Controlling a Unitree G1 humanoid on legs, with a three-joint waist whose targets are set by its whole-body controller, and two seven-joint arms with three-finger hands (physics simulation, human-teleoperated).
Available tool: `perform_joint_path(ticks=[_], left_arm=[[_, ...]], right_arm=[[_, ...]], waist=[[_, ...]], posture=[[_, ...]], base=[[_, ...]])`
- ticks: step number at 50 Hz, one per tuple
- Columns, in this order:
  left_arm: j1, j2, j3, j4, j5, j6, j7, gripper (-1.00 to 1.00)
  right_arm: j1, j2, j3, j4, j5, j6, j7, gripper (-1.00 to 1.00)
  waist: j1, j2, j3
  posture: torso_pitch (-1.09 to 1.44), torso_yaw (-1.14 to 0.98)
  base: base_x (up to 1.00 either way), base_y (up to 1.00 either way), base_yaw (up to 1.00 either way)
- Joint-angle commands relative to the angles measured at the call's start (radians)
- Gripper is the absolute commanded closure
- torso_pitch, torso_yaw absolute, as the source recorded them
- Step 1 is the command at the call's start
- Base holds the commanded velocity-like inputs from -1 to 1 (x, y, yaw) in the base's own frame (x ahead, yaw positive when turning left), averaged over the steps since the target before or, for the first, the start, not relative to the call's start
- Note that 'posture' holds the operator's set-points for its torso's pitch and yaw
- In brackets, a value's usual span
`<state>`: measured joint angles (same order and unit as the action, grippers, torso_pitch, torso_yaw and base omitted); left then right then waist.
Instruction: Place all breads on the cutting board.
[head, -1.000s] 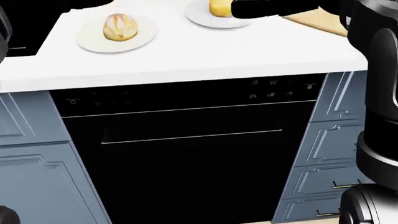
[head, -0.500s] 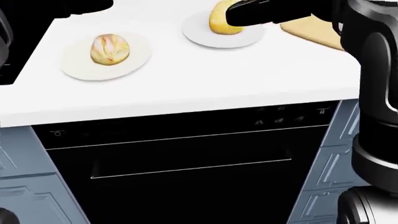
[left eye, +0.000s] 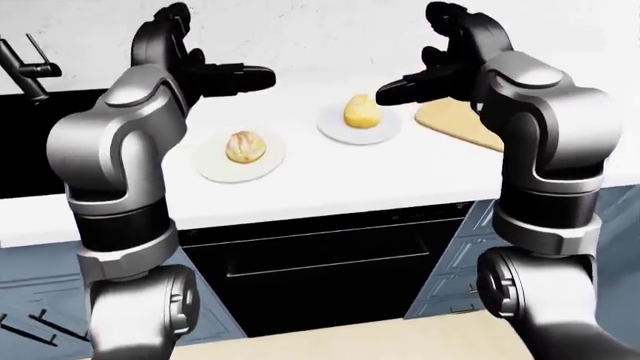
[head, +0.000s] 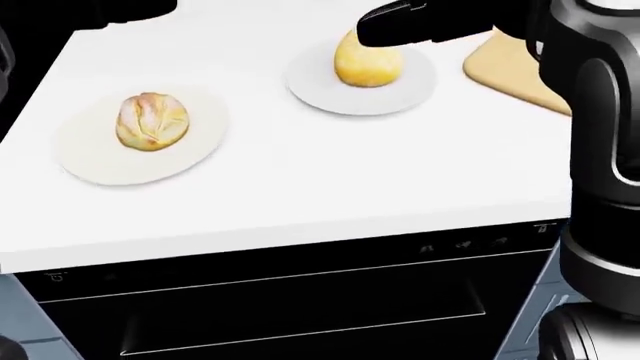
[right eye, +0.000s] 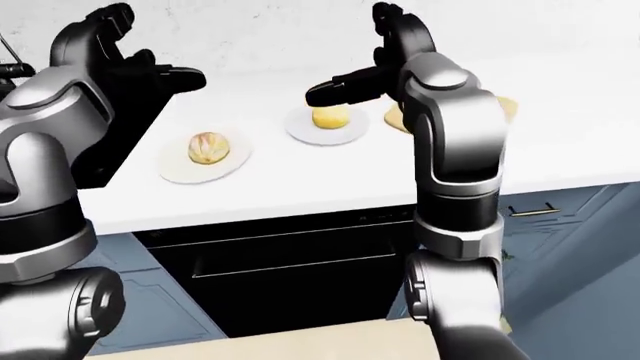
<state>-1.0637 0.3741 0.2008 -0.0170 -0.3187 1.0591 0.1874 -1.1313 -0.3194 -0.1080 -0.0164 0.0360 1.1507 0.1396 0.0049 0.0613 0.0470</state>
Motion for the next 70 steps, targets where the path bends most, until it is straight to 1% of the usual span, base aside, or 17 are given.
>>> perform_joint_path(ticks=[1, 7, 11, 13, 20, 25, 26, 29, 33, 35, 40, 44, 46, 54, 57, 58, 70], left_arm=[[-0.045, 0.004, -0.005, -0.038, -0.006, -0.031, -0.004, -1.0], [-0.052, 0.005, -0.006, -0.036, -0.007, -0.029, -0.003, -1.0], [-0.055, 0.001, -0.006, -0.038, -0.01, -0.024, 0.001, -1.0], [-0.056, 0.001, -0.006, -0.038, -0.011, -0.024, 0.001, -1.0], [-0.057, 0.002, -0.008, -0.028, -0.01, -0.033, -0.002, -1.0], [-0.056, 0.0, -0.007, -0.038, -0.013, -0.025, 0.003, -1.0], [-0.055, 0.0, -0.008, -0.037, -0.013, -0.026, 0.002, -1.0], [-0.053, 0.001, -0.006, -0.042, -0.015, -0.024, 0.003, -1.0], [-0.051, 0.001, -0.002, -0.063, -0.022, -0.006, 0.01, -1.0], [-0.043, 0.001, -0.002, -0.062, -0.023, -0.013, 0.008, -1.0], [-0.041, 0.001, -0.002, -0.066, -0.027, -0.012, 0.011, -1.0], [-0.046, 0.001, -0.001, -0.075, -0.033, 0.0, 0.016, -1.0], [-0.039, 0.003, -0.001, -0.073, -0.032, -0.007, 0.014, -1.0], [-0.041, 0.004, 0.0, -0.073, -0.036, -0.005, 0.017, -1.0], [-0.037, 0.005, 0.0, -0.079, -0.038, -0.002, 0.018, -1.0], [-0.037, 0.005, 0.001, -0.081, -0.039, 0.001, 0.019, -1.0], [-0.034, 0.004, 0.001, -0.079, -0.044, -0.007, 0.02, -1.0]], right_arm=[[-0.031, -0.02, -0.027, -0.038, -0.01, -0.036, -0.01, -1.0], [-0.032, -0.021, -0.03, -0.047, -0.005, -0.025, -0.014, -1.0], [-0.032, -0.025, -0.031, -0.049, -0.003, -0.023, -0.014, -1.0], [-0.031, -0.025, -0.031, -0.048, -0.002, -0.024, -0.014, -1.0], [-0.028, -0.022, -0.031, -0.051, 0.003, -0.025, -0.017, -1.0], [-0.017, -0.023, -0.031, -0.064, 0.005, -0.025, -0.019, -1.0], [-0.018, -0.023, -0.03, -0.064, 0.005, -0.025, -0.02, -1.0], [-0.015, -0.02, -0.034, -0.07, 0.004, -0.034, -0.027, -1.0], [-0.007, -0.023, -0.029, -0.077, 0.001, -0.023, -0.029, -1.0], [-0.006, -0.022, -0.029, -0.084, 0.001, -0.015, -0.029, -1.0], [-0.004, -0.023, -0.026, -0.093, -0.001, -0.011, -0.024, -1.0], [0.01, -0.02, -0.024, -0.102, -0.005, -0.011, -0.02, -1.0], [0.008, -0.023, -0.024, -0.103, -0.01, -0.004, -0.021, -1.0], [0.018, -0.025, -0.002, -0.113, -0.034, -0.004, -0.007, -1.0], [0.012, -0.022, 0.022, -0.102, -0.065, -0.053, 0.02, -1.0], [0.007, -0.025, 0.032, -0.09, -0.083, -0.07, 0.028, -1.0], [-0.025, 0.01, 0.086, -0.04, -0.256, -0.157, 0.171, -1.0]], waist=[[-0.01, 0.005, -0.038], [-0.001, -0.05, -0.029], [0.017, -0.122, -0.052], [0.009, -0.121, -0.031], [-0.001, -0.066, -0.023], [-0.027, 0.016, -0.04], [-0.025, -0.018, -0.017], [-0.023, -0.019, -0.021], [-0.015, -0.061, -0.01], [0.012, -0.05, -0.04], [0.017, -0.039, -0.046], [0.017, -0.115, -0.012], [0.003, -0.089, -0.003], [-0.003, -0.057, -0.002], [-0.016, -0.013, -0.015], [-0.013, -0.032, -0.008], [-0.009, -0.043, -0.026]], posture=[[0.0, 0.0], [0.0, 0.0], [0.0, 0.0], [0.0, 0.0], [0.0, 0.0], [0.0, 0.0], [0.0, 0.0], [0.0, 0.0], [0.0, 0.0], [0.0, 0.0], [0.0, 0.0], [0.0, 0.0], [0.0, 0.0], [0.0, 0.0], [0.0, 0.0], [0.0, 0.0], [0.0, 0.0]], base=[[0.17, 0.0, 0.0], [0.17, 0.0, 0.0], [0.16, 0.0, 0.0], [0.16, 0.0, 0.0], [0.16, 0.0, 0.0], [0.08, 0.0, 0.0], [0.0, 0.0, 0.0], [0.0, 0.0, 0.0], [0.0, 0.0, 0.0], [-0.07, 0.0, 1.0], [-0.07, 0.0, 1.0], [0.0, 0.0, 0.04], [0.0, 0.0, 0.0], [0.0, 0.0, 0.0], [0.0, 0.0, 0.0], [0.0, 0.0, 0.0], [0.0, 0.0, 0.0]])
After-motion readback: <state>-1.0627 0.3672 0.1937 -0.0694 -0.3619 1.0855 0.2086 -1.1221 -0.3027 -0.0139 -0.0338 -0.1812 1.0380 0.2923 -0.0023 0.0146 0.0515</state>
